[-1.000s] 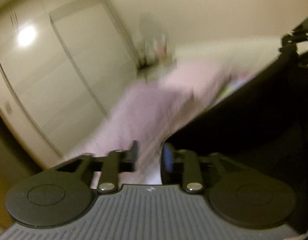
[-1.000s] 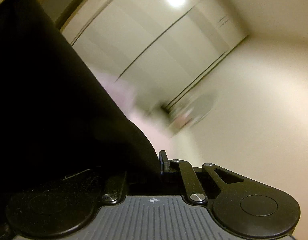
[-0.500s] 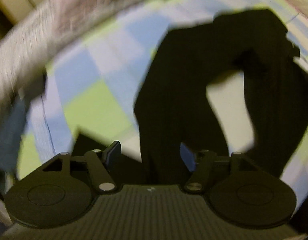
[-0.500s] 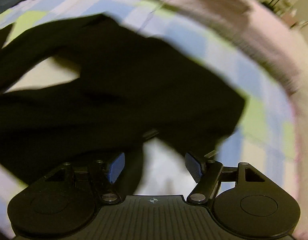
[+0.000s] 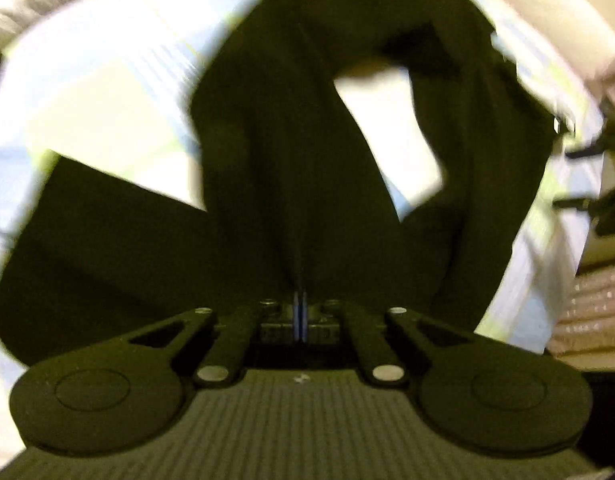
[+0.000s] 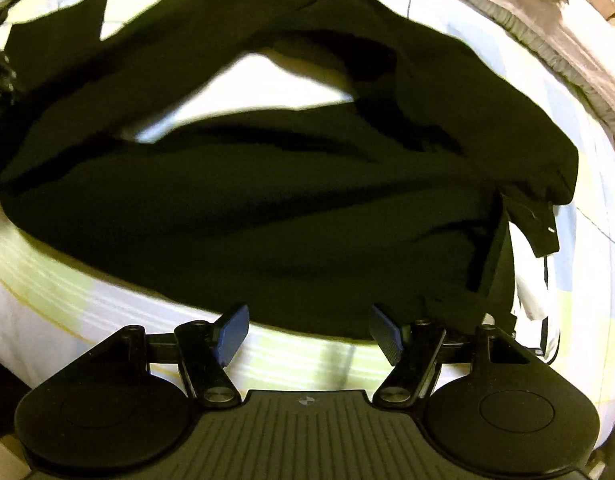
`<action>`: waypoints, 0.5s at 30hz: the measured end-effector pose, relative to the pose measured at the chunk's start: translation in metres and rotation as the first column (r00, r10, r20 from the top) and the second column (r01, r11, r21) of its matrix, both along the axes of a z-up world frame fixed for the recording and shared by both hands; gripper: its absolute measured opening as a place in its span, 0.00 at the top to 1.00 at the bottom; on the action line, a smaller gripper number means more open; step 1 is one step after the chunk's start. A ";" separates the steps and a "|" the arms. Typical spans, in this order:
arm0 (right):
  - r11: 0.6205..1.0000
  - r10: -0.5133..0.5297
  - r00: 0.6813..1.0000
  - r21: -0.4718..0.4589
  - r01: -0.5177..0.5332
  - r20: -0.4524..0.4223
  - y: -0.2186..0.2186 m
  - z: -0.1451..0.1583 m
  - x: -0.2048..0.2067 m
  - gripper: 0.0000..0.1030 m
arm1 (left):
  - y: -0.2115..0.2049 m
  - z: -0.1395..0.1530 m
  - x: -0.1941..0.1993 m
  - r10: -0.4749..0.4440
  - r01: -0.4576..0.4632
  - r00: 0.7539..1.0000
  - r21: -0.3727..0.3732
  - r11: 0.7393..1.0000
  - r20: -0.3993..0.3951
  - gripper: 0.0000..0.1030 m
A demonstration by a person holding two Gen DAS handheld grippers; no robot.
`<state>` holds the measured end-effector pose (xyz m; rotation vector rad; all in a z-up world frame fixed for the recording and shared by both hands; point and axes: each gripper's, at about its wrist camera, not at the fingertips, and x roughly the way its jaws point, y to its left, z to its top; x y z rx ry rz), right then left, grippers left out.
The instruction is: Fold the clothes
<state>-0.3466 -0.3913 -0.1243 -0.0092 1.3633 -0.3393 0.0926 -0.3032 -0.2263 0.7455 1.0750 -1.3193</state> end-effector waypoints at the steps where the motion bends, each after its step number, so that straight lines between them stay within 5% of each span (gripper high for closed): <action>1: 1.000 -0.002 1.000 -0.006 0.002 0.007 0.002 0.003 0.007 0.32 | 0.004 0.019 0.019 0.017 -0.017 1.000 -0.029 0.999 0.025 1.00; 4: 1.000 -0.002 1.000 -0.026 0.003 0.028 0.008 0.013 0.027 0.32 | 0.006 0.079 0.096 0.122 -0.107 0.983 -0.116 0.988 0.135 1.00; 7: 0.999 0.013 0.999 -0.050 -0.010 0.050 0.011 0.020 0.047 0.32 | 0.001 0.119 0.168 0.285 -0.243 0.922 -0.183 0.953 0.260 0.94; 12: 0.998 -0.003 0.999 -0.067 0.006 0.051 0.005 0.006 0.068 0.32 | 0.008 0.147 0.230 0.456 -0.388 0.793 -0.243 0.889 0.403 0.56; 15: 0.998 -0.030 0.999 -0.050 0.031 0.027 0.002 -0.001 0.065 0.32 | 0.025 0.116 0.203 0.373 -0.335 0.851 -0.164 0.928 0.371 0.50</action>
